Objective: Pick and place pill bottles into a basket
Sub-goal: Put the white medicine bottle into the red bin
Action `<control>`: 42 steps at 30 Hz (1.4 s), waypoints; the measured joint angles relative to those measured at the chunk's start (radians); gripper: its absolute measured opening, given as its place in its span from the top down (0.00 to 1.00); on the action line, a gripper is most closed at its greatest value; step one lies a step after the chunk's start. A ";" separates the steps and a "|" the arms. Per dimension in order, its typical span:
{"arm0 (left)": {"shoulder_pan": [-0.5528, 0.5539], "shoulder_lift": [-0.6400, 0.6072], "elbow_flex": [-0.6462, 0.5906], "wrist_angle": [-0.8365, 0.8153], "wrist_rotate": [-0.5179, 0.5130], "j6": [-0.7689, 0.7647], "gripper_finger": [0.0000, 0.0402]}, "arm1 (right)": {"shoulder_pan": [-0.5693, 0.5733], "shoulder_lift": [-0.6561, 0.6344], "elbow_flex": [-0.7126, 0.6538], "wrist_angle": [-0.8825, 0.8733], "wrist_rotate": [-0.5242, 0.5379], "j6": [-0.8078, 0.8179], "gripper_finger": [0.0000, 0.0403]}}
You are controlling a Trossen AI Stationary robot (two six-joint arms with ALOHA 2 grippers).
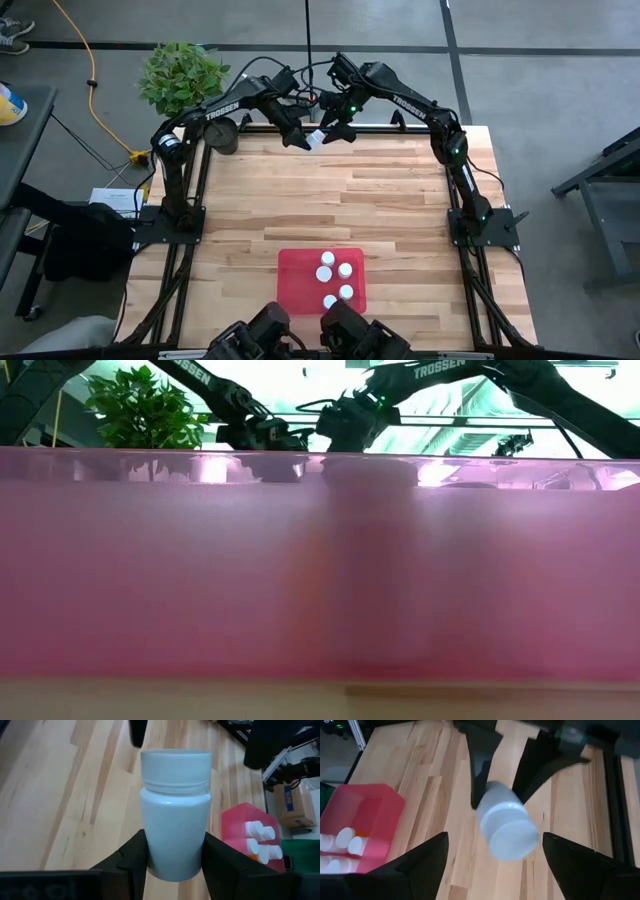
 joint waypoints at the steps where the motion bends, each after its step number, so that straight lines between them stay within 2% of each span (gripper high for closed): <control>1: 0.000 0.000 0.000 -0.002 0.008 0.000 0.54 | 0.001 0.000 0.000 0.011 0.000 0.000 0.22; 6: -0.006 0.000 0.000 -0.004 0.019 0.000 0.55 | 0.000 0.002 0.000 0.055 0.000 0.031 0.22; 33: -0.028 -0.008 0.008 0.017 0.035 -0.008 0.55 | 0.022 0.011 -0.017 0.041 -0.002 0.046 0.23; 37: -0.028 -0.008 0.008 0.015 0.035 -0.008 0.55 | 0.027 0.011 -0.017 0.038 -0.003 0.039 0.30; 42: -0.028 -0.008 0.008 0.016 0.034 -0.008 0.55 | 0.031 0.011 -0.017 0.026 -0.003 0.029 0.50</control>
